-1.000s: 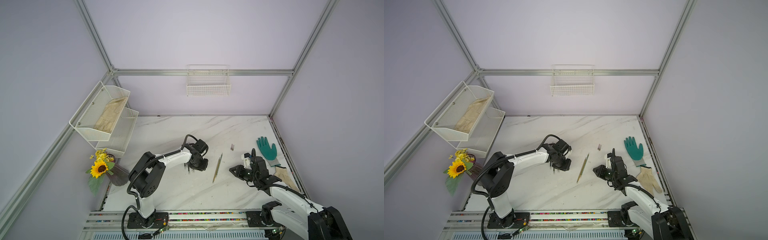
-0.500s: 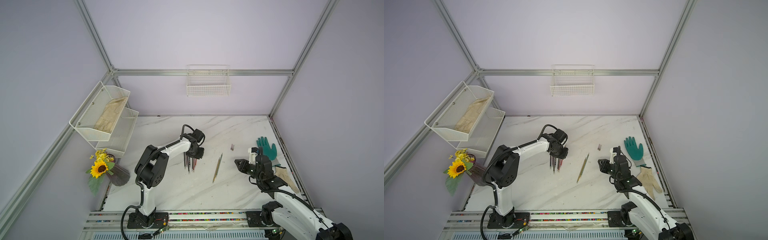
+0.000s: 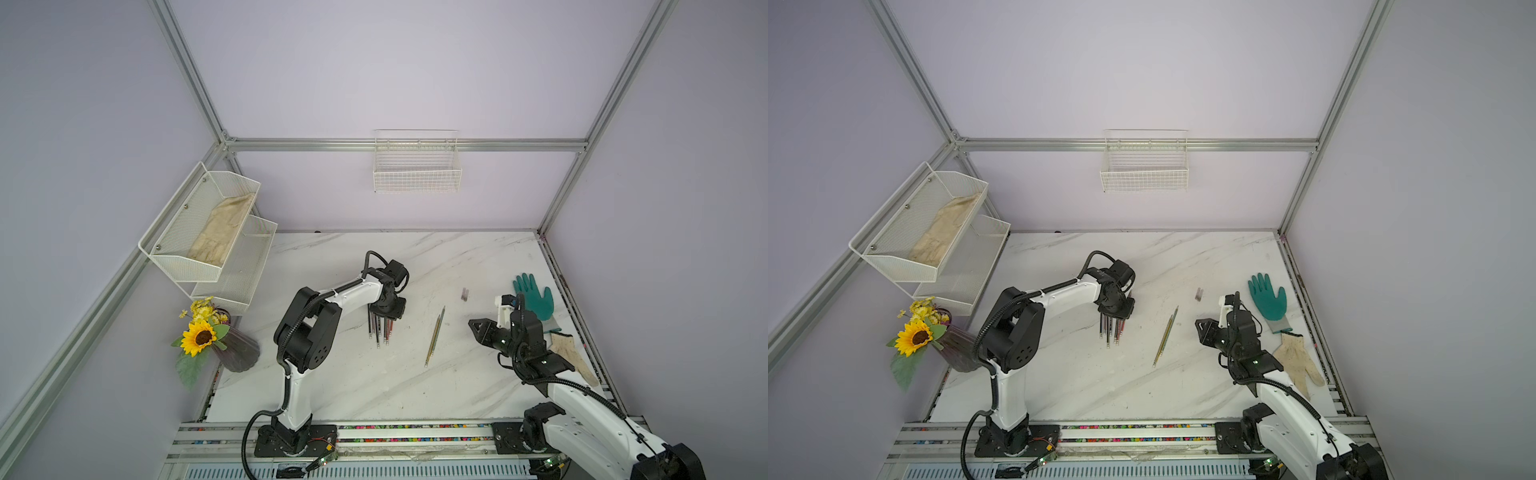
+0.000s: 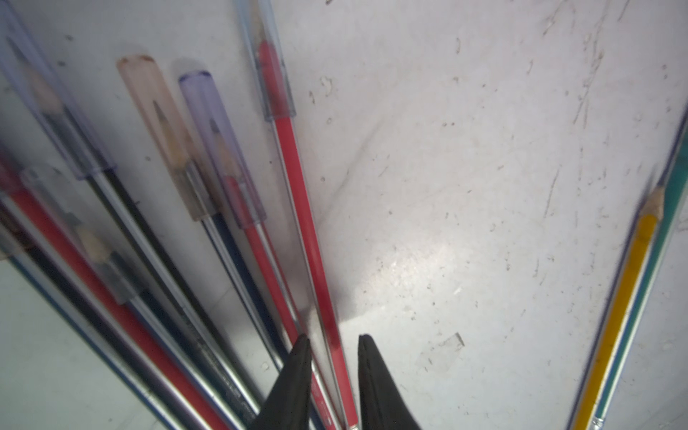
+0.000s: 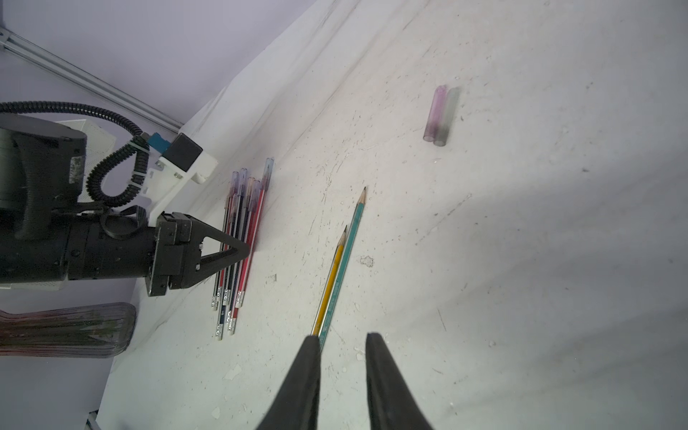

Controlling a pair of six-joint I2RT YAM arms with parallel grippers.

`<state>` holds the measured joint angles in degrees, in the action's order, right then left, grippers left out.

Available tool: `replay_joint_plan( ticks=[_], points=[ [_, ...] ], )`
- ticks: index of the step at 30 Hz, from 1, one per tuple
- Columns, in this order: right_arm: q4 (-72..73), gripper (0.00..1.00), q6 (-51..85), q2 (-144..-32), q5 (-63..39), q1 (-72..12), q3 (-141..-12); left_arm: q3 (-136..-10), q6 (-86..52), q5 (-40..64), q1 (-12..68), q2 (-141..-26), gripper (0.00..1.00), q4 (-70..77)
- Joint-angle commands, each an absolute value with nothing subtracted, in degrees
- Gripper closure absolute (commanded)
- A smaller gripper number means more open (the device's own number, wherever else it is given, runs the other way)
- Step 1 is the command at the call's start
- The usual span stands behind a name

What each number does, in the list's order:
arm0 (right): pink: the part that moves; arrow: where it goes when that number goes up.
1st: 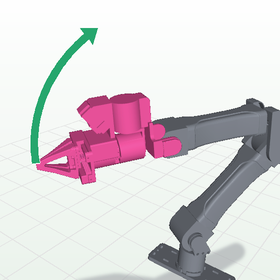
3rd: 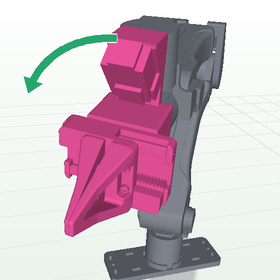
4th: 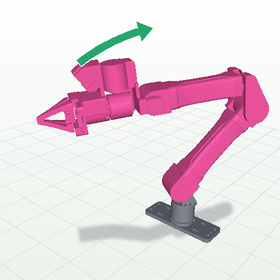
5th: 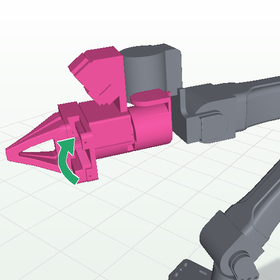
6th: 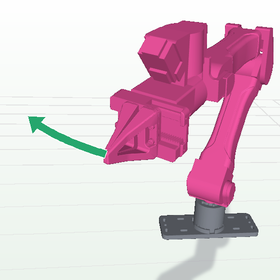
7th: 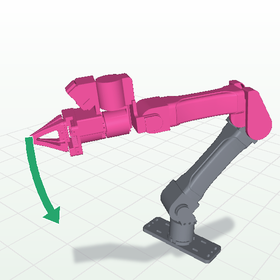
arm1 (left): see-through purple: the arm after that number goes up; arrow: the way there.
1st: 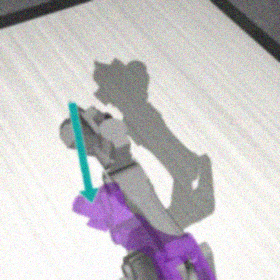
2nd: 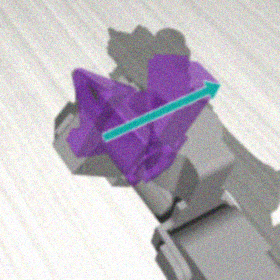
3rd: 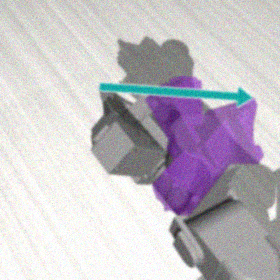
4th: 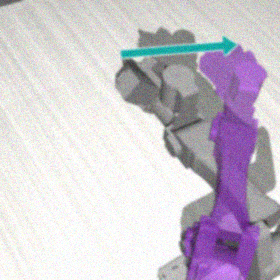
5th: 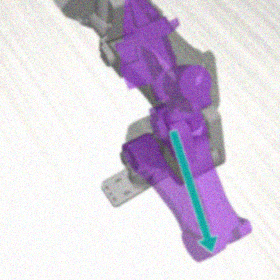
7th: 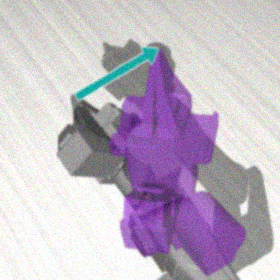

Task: Remove the protective cover of the pencils
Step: Move the pencil to the center of the board.

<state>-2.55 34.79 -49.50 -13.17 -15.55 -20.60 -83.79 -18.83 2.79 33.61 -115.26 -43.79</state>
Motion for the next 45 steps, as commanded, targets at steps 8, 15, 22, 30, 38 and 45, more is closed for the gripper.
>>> replay_joint_plan(
  ticks=[8, 15, 22, 30, 38, 45],
  points=[
    [-1.2, 0.75, 34.7, -47.5, -13.1, -15.9, -20.4, -86.1, -18.4, 4.7, 33.4, -115.8, 0.77, -41.9],
    [-1.3, 0.75, 34.5, -47.7, -13.3, -15.9, -20.6, -85.9, -18.7, 6.8, 33.4, -116.4, 0.77, -41.2],
    [-1.2, 0.75, 34.7, -47.1, -13.1, -15.8, -20.5, -85.9, -19.1, 7.9, 33.7, -117.2, 0.78, -40.9],
    [-1.2, 0.74, 34.6, -47.2, -12.9, -15.8, -20.5, -85.7, -19.1, 9.0, 35.1, -117.4, 0.89, -40.6],
    [-1.2, 0.74, 34.6, -47.5, -13.0, -15.8, -20.6, -85.1, -19.2, 9.3, 38.3, -117.2, 0.89, -40.5],
    [-1.1, 0.74, 34.5, -47.7, -13.0, -15.9, -20.6, -84.1, -20.1, 9.6, 39.4, -116.7, 0.79, -40.7]
  ],
)
